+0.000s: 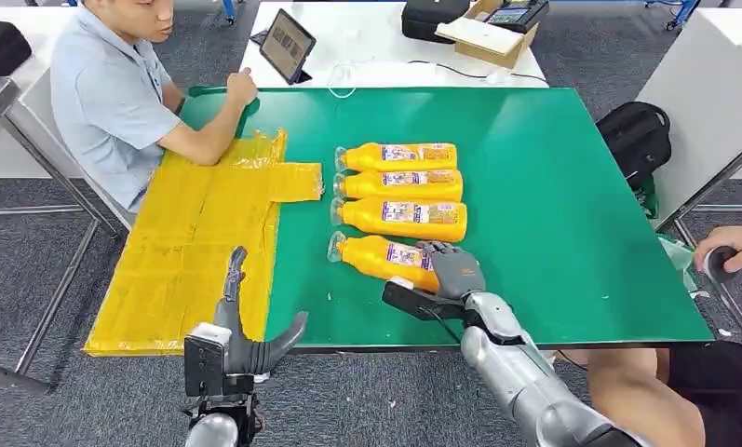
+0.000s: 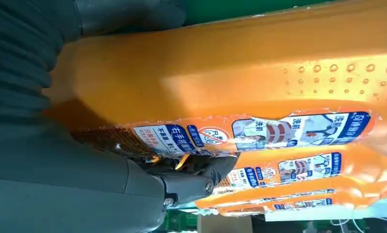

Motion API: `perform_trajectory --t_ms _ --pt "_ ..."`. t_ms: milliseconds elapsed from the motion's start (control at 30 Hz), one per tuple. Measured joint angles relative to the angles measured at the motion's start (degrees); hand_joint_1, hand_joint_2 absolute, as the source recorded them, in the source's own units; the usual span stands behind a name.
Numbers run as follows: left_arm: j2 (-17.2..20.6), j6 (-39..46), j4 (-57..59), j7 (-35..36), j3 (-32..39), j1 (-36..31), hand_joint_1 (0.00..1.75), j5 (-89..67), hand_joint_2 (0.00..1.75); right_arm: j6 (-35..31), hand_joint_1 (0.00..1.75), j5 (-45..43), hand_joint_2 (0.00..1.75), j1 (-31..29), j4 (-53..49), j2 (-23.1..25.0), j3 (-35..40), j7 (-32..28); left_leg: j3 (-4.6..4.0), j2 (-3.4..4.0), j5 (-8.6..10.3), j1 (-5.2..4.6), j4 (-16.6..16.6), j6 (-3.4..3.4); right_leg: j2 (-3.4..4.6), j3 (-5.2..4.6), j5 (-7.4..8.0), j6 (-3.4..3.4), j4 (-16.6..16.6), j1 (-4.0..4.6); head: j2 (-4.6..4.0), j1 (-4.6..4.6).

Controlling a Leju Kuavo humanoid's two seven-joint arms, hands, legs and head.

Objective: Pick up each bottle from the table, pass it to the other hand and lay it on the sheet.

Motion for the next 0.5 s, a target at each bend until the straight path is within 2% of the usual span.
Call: perform_trajectory --t_ms 167,200,233,333,367,400,467,500 --pt "0.1 0.5 0.0 0.0 0.0 0.1 0.00 0.0 1.75 0.1 1.73 -1.4 1.75 1.6 -1.4 0.0 0.0 -0.6 0.12 0.03 0.00 0.01 0.0 0.00 0.01 0.12 0.00 0.00 0.0 0.01 0.00 0.02" --pt "0.2 0.5 0.0 0.0 0.0 0.1 0.00 0.0 1.75 0.2 1.66 -2.1 1.75 1.9 -1.8 0.0 0.0 -1.2 0.14 0.03 0.00 0.01 0.0 0.00 0.02 0.13 0.00 0.00 0.0 0.01 0.00 0.02" --pt "0.2 0.5 0.0 -0.1 0.0 0.1 0.00 0.1 1.75 0.4 1.68 -3.5 1.75 2.2 -2.1 0.0 0.0 -2.2 0.16 0.04 0.00 0.01 0.0 0.00 0.02 0.14 0.00 0.00 0.0 0.01 0.00 0.02" --pt "0.2 0.1 0.0 -2.1 0.0 0.3 0.00 3.8 1.75 4.9 1.55 -14.6 1.75 4.2 -5.5 0.3 -1.0 -9.1 0.26 0.13 -0.14 0.06 0.0 -0.17 0.14 0.20 -0.01 -0.02 0.0 0.05 0.00 0.02" --pt "0.2 -0.2 0.0 -2.6 0.1 0.4 0.00 6.0 1.75 6.4 1.62 -18.3 1.75 5.5 -7.6 0.8 -1.5 -11.1 0.27 0.23 -0.16 0.08 0.0 -0.18 0.21 0.21 -0.01 -0.03 0.0 0.07 0.00 0.04" --pt "0.1 -0.6 -0.2 -2.9 0.1 0.5 0.00 8.2 1.75 6.9 1.61 -20.7 1.75 7.0 -9.6 1.3 -1.7 -12.0 0.25 0.25 -0.16 0.09 0.0 -0.18 0.21 0.20 -0.01 -0.03 0.0 0.08 0.00 0.02" --pt "0.1 -2.4 -0.8 -3.2 0.3 0.9 0.00 14.5 1.75 5.5 1.59 -25.1 1.75 10.4 -14.5 2.7 -2.3 -13.4 0.15 0.23 -0.13 0.13 0.0 -0.20 0.19 0.14 -0.01 -0.04 0.0 0.12 0.00 0.00" --pt "0.0 -3.8 -1.2 -3.2 0.6 1.1 0.00 18.8 1.75 3.9 1.68 -27.5 1.75 12.1 -17.1 3.5 -2.6 -14.0 0.06 0.19 -0.11 0.17 0.0 -0.20 0.18 0.09 -0.02 -0.04 0.0 0.17 0.00 0.00"
